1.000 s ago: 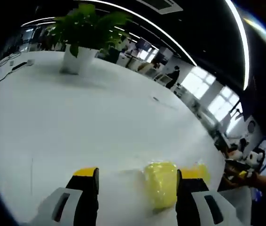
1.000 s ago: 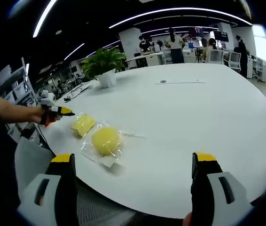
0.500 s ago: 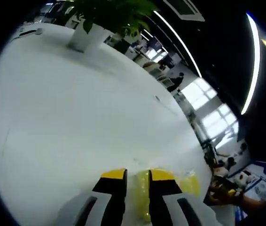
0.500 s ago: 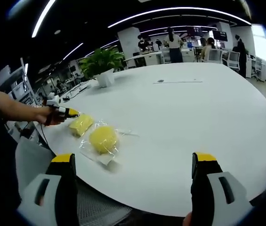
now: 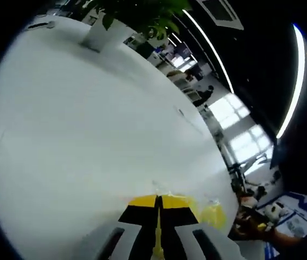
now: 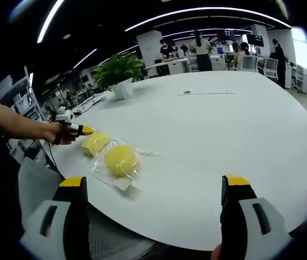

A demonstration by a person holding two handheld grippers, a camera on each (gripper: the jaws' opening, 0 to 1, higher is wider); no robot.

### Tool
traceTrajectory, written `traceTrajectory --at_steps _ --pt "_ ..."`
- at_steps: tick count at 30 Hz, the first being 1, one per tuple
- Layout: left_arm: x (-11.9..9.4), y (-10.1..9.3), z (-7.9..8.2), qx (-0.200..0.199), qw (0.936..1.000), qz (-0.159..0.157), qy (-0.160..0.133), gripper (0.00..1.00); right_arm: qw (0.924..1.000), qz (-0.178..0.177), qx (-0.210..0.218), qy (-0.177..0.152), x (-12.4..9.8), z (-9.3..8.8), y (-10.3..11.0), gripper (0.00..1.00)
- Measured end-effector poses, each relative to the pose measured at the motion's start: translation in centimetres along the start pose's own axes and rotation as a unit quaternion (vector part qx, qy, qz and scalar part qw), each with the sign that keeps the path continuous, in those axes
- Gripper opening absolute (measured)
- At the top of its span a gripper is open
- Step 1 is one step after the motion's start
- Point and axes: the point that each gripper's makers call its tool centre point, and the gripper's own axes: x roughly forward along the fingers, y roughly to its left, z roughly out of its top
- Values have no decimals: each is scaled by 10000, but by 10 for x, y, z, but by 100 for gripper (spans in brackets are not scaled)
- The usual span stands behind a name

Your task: Compare the silicone blocks by pressing each to a similar depth, holding the contact briefly, and releasing to observe deformation and rebound differences across the visible hardness samples.

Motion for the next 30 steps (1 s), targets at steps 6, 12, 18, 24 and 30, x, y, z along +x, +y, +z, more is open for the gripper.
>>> traceTrajectory --at_steps 6,12,18,24,30 --pt "-4 -9 0 18 9998 -205 27 0 10000 -6 -4 -11 0 0 1 96" --pt "-12 -38 21 155 9983 -477 -284 0 10000 2 1 -73 1 3 4 96" --pt "-23 -63 29 511 9961 -625 -349 0 9999 87 -47 -121 5 7 12 96" --pt "-37 -78 28 1004 9922 -630 -382 0 9995 190 -91 -215 7 15 21 96" --pt "-51 -94 29 1807 9812 -555 -395 0 9985 448 -170 -259 11 21 38 96"
